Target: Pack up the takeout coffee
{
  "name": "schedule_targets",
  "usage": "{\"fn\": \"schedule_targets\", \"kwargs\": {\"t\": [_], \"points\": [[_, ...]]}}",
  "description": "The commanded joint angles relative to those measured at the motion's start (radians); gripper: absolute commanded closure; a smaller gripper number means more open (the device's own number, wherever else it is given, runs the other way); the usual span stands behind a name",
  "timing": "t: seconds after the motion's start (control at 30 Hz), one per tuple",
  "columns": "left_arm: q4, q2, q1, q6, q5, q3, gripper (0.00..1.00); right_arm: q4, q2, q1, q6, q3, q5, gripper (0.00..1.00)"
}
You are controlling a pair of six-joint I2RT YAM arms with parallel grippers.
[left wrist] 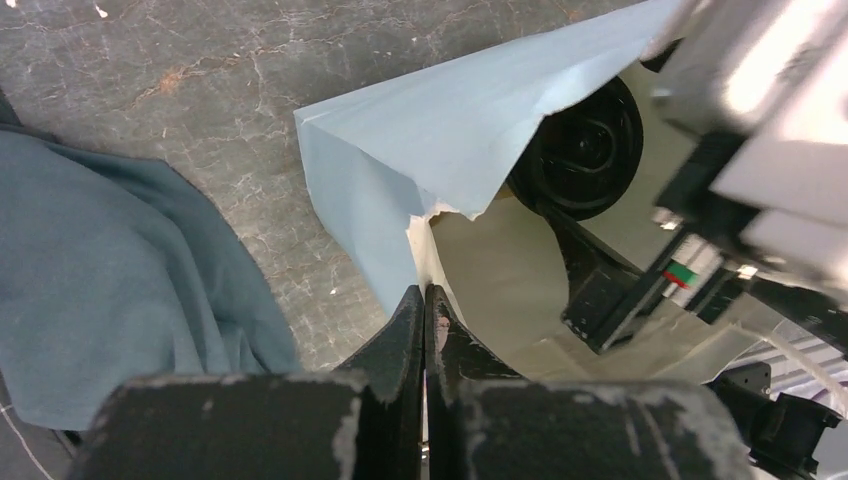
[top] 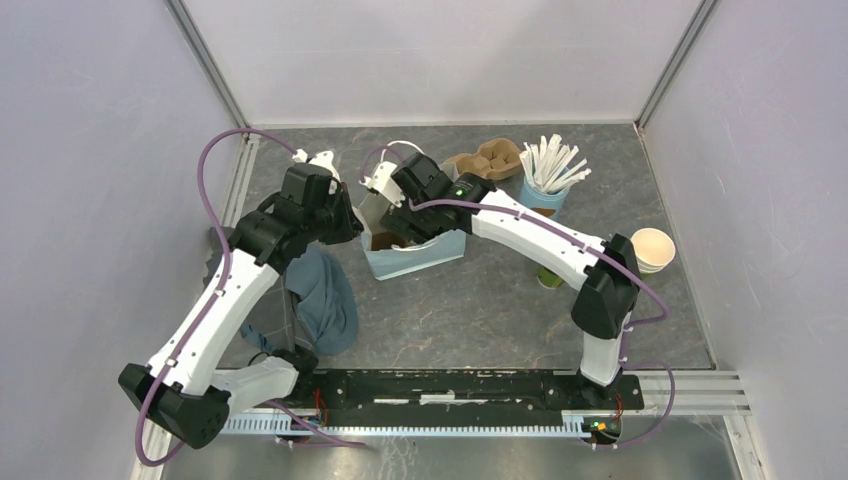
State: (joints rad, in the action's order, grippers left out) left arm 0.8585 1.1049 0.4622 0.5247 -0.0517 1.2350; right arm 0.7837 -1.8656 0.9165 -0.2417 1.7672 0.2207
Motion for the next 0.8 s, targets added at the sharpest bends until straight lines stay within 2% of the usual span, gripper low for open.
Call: {"fn": "schedule_targets", "kwargs": {"t": [0.0, 0.17, 0.33, 0.7, 0.77], "points": [[-0.013, 0.017, 0.003, -0.003, 0.010, 0.012, 0.98, 0.051, 0.025, 0.016, 0.086, 0.065, 0.020, 0.02], [-0.017, 0.020, 0.003, -0.003, 0.004, 0.016, 0.98, 0.039, 0.080, 0.029, 0.126, 0.054, 0.010, 0.02], [-0.016, 0.023, 0.003, -0.007, 0.018, 0.010, 0.98, 0.022, 0.110, 0.029, 0.133, 0.041, 0.073, 0.02], [-0.033, 0.014, 0.003, -0.013, 0.047, -0.026, 0.98, -0.113, 0.210, 0.034, 0.143, -0.085, 0.008, 0.03], [-0.055, 0.007, 0.003, -0.021, 0.095, -0.040, 0.98, -0.124, 0.198, 0.033, 0.154, -0.082, 0.013, 0.04]]}}
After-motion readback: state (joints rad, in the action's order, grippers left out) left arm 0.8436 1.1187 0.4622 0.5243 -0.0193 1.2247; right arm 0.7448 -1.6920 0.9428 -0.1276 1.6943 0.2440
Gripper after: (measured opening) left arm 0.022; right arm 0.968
